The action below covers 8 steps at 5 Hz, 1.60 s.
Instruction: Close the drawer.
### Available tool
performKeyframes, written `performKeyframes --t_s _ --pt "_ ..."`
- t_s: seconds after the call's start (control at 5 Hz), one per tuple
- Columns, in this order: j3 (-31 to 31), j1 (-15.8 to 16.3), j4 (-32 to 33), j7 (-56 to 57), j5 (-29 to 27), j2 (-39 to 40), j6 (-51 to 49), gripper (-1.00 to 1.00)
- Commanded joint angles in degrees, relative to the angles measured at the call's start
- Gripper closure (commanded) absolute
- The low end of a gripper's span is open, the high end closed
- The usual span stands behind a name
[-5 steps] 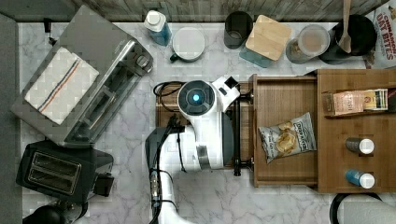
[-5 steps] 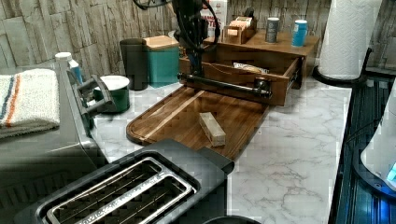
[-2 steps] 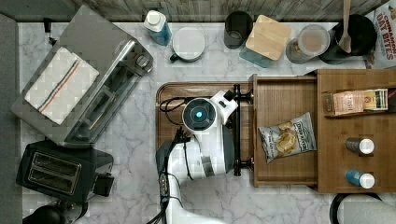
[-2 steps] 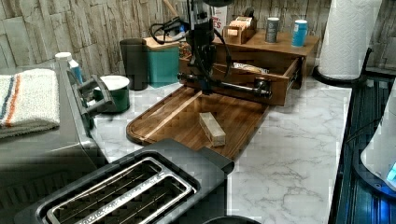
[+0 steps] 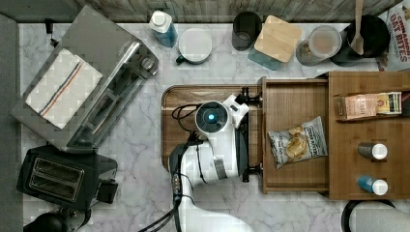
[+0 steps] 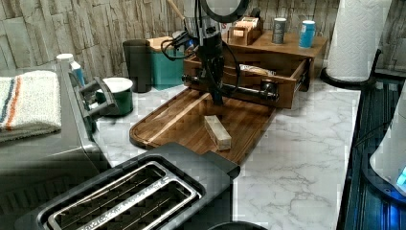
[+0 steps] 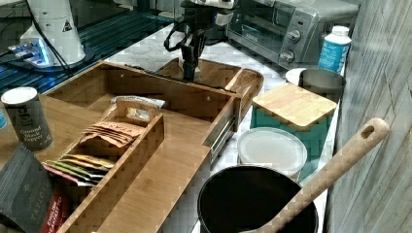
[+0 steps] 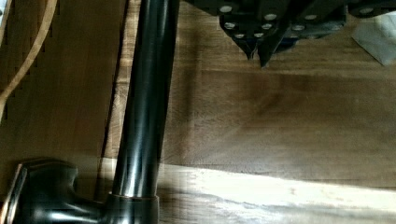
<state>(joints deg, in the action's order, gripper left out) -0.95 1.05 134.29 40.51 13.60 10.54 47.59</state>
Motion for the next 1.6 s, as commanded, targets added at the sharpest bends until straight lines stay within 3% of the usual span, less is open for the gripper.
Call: performKeyframes --t_s 0.2,0.4,0.8,1.0,1.2,1.4,1.6 --pt "-5.25 -6.86 -3.95 13.04 0.02 -2.59 1.94 1.0" --pt "-6.98 -10.16 -4.06 21.3 -2.01 -1.61 6.57 1.0" --pt "-8.51 -17.69 -15.09 38.61 -8.96 5.02 -0.31 1.0" --pt "-10.43 -20.15 -20.59 41.79 -13.11 7.64 -3.52 1.0" --pt "-13.25 -21.74 -26.55 45.98 -13.74 11.13 -6.1 1.0" --pt "-14.4 -23.63 -28.22 45.77 -9.25 11.32 -6.59 1.0" --pt "-16.41 -24.54 -22.4 44.11 -7.85 8.35 1.64 1.0"
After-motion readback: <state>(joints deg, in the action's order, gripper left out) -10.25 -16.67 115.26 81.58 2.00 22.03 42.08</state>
